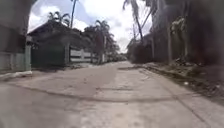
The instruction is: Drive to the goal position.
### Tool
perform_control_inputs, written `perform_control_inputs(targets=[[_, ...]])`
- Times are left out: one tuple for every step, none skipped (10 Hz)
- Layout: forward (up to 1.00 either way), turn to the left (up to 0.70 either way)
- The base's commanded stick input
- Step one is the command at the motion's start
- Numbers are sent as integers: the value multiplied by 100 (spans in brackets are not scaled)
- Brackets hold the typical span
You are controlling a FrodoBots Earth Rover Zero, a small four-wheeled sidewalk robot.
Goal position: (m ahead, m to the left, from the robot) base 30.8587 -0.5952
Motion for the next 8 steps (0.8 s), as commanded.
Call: perform_control_inputs(targets=[[100,-40],[100,-40],[100,-40],[100,-40],[100,-40],[100,-40],[100,-35],[100,-3]])
